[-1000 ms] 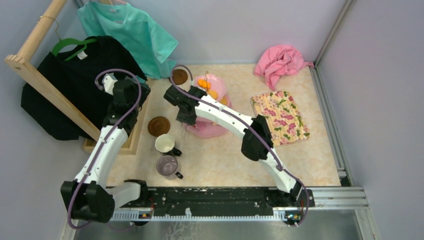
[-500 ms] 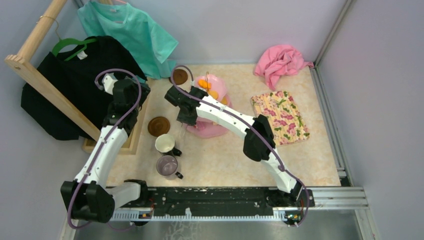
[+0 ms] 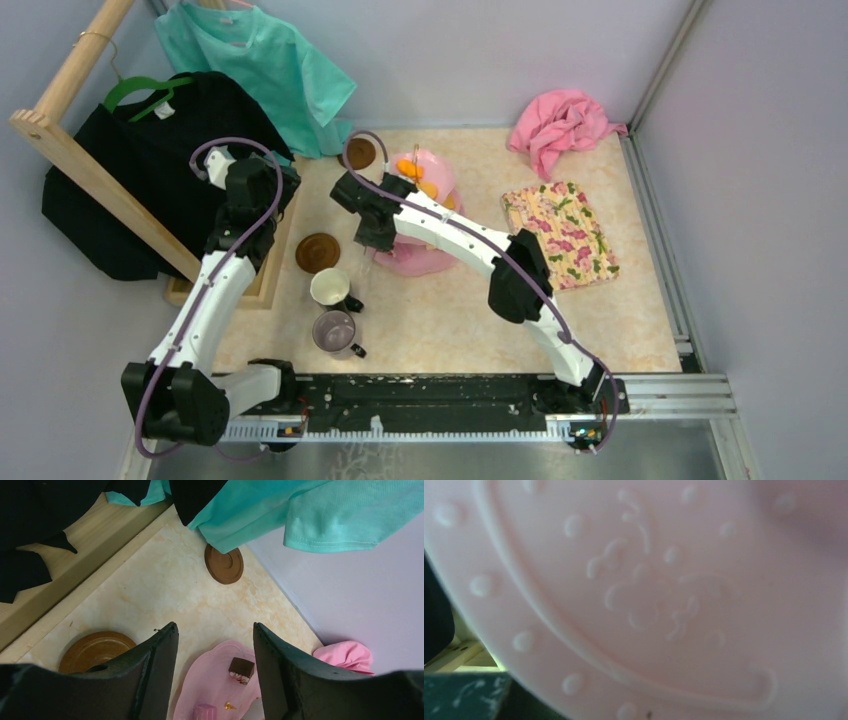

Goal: Serve the afternoon tea
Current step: Place the desert on the desert table.

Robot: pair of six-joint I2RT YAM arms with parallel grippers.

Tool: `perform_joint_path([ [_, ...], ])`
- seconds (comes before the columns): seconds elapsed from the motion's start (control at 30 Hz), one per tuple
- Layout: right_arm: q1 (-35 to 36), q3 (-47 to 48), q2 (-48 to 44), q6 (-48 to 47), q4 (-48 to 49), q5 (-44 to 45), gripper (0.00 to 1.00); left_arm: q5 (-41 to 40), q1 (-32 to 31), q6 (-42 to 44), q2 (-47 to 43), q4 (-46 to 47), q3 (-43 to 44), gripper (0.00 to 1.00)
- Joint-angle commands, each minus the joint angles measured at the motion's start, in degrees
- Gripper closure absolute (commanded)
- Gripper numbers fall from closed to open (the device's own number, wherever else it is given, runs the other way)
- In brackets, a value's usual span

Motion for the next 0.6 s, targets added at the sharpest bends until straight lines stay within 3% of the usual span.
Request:
perform_joint_path([
  [0.0, -0.9, -1.0, -4.6, 0.0, 0.4, 0.9, 0.68, 0.0, 0.4, 1.0, -1.3, 0.8, 0.9, 0.38],
  [0.57, -0.8, -2.2, -6.1, -0.4, 1.2, 0.9, 0.66, 0.2, 0.4, 1.1, -1.4, 0.5, 1.5, 0.39],
])
